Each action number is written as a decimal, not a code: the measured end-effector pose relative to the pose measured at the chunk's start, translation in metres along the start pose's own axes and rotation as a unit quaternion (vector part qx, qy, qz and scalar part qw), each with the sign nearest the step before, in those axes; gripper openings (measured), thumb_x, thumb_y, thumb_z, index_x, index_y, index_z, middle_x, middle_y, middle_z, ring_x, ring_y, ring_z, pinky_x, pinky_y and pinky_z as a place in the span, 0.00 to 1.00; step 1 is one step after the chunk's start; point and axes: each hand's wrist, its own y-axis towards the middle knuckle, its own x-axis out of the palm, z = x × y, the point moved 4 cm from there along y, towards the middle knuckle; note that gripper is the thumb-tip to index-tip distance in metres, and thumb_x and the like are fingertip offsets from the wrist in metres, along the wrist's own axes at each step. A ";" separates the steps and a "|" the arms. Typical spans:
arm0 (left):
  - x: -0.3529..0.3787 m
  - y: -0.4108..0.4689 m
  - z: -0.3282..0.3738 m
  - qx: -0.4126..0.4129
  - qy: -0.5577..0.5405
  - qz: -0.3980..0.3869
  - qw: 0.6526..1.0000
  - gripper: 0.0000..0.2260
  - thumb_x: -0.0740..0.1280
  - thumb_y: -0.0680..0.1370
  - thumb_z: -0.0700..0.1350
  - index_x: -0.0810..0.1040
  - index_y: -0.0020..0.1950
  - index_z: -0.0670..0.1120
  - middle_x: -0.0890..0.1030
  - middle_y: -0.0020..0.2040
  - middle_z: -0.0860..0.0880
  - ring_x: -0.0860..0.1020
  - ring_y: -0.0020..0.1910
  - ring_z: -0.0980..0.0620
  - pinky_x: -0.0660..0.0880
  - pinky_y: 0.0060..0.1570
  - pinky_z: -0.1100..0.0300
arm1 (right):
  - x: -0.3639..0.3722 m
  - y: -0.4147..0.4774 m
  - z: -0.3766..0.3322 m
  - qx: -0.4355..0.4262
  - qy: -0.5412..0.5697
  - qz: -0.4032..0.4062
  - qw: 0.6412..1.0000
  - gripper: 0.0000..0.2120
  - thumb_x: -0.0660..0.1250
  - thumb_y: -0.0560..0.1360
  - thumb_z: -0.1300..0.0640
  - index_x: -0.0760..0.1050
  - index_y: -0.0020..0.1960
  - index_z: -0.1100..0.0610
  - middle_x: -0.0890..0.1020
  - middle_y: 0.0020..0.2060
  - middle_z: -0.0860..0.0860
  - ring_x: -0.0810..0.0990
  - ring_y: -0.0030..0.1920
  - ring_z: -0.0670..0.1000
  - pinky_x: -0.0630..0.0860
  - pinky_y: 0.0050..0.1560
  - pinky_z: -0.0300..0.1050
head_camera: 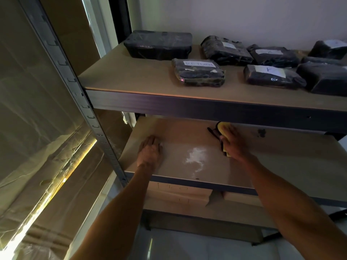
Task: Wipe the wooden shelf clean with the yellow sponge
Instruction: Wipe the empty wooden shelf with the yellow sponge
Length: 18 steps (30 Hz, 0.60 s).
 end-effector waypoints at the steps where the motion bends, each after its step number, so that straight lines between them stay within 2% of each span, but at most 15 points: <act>1: -0.001 0.000 0.001 0.000 0.002 0.001 1.000 0.18 0.56 0.84 0.49 0.72 0.71 0.45 0.72 0.71 0.44 0.70 0.69 0.44 0.64 0.72 0.50 | 0.000 0.001 -0.006 -0.011 -0.001 0.006 1.000 0.25 0.57 0.82 0.51 0.58 0.77 0.54 0.58 0.77 0.55 0.55 0.77 0.56 0.52 0.75 0.50; 6: 0.003 0.003 0.000 0.005 0.006 0.003 1.000 0.16 0.56 0.83 0.48 0.74 0.67 0.45 0.74 0.68 0.44 0.72 0.66 0.44 0.66 0.68 0.50 | 0.011 0.004 -0.034 -0.043 0.047 0.026 0.998 0.21 0.60 0.80 0.61 0.65 0.72 0.64 0.61 0.75 0.61 0.57 0.76 0.61 0.53 0.75 0.49; 9: 0.006 0.002 -0.002 0.004 0.000 0.008 1.000 0.16 0.58 0.83 0.48 0.75 0.67 0.44 0.75 0.67 0.43 0.73 0.65 0.42 0.68 0.68 0.49 | 0.017 -0.009 -0.058 -0.091 0.099 0.017 0.991 0.20 0.62 0.78 0.67 0.70 0.69 0.63 0.64 0.74 0.61 0.60 0.75 0.60 0.58 0.75 0.49; 11: 0.005 0.001 -0.002 0.003 -0.010 0.016 1.000 0.16 0.59 0.83 0.48 0.75 0.68 0.44 0.75 0.68 0.43 0.73 0.66 0.42 0.68 0.69 0.48 | 0.004 -0.017 -0.064 -0.080 0.158 0.014 0.984 0.24 0.62 0.74 0.72 0.71 0.69 0.60 0.67 0.73 0.59 0.64 0.74 0.54 0.59 0.73 0.40; 13: 0.003 0.000 -0.002 0.007 -0.010 0.018 1.000 0.16 0.59 0.83 0.48 0.74 0.68 0.44 0.75 0.69 0.43 0.73 0.67 0.41 0.68 0.69 0.48 | -0.023 -0.023 -0.050 -0.025 0.221 0.062 0.973 0.31 0.61 0.68 0.78 0.71 0.69 0.63 0.72 0.68 0.59 0.69 0.67 0.46 0.63 0.64 0.27; 14: 0.002 0.000 -0.001 0.008 -0.007 0.018 1.000 0.16 0.58 0.83 0.48 0.74 0.68 0.45 0.75 0.69 0.43 0.73 0.66 0.42 0.68 0.69 0.48 | -0.037 -0.026 -0.034 0.015 0.238 0.093 0.967 0.31 0.60 0.66 0.79 0.71 0.68 0.65 0.74 0.64 0.59 0.72 0.63 0.46 0.68 0.59 0.26; 15: 0.001 -0.001 0.000 0.007 -0.004 0.018 1.000 0.16 0.58 0.83 0.48 0.74 0.68 0.45 0.75 0.68 0.43 0.73 0.65 0.42 0.68 0.68 0.48 | -0.047 -0.027 -0.013 0.055 0.222 0.125 0.965 0.29 0.61 0.65 0.76 0.71 0.66 0.65 0.75 0.60 0.60 0.75 0.60 0.51 0.72 0.57 0.33; 16: 0.001 -0.001 0.001 0.003 -0.004 0.018 1.000 0.16 0.58 0.83 0.48 0.74 0.68 0.45 0.74 0.68 0.43 0.73 0.65 0.42 0.68 0.68 0.49 | -0.055 -0.028 0.005 0.097 0.177 0.141 0.969 0.25 0.61 0.66 0.71 0.73 0.62 0.64 0.75 0.58 0.62 0.75 0.58 0.59 0.72 0.57 0.44; 17: 0.001 -0.001 0.002 -0.001 -0.004 0.017 1.000 0.16 0.58 0.83 0.48 0.74 0.68 0.45 0.74 0.68 0.43 0.73 0.65 0.42 0.68 0.68 0.49 | -0.055 -0.027 0.020 0.134 0.123 0.133 0.974 0.19 0.60 0.67 0.67 0.73 0.57 0.63 0.74 0.57 0.64 0.74 0.58 0.65 0.71 0.58 0.52; 18: 0.000 -0.001 0.003 -0.003 -0.002 0.016 1.000 0.16 0.58 0.83 0.48 0.73 0.68 0.45 0.74 0.68 0.43 0.73 0.65 0.42 0.68 0.67 0.49 | -0.050 -0.025 0.032 0.150 0.077 0.118 0.979 0.15 0.58 0.68 0.62 0.73 0.54 0.62 0.73 0.58 0.66 0.72 0.58 0.67 0.69 0.60 0.55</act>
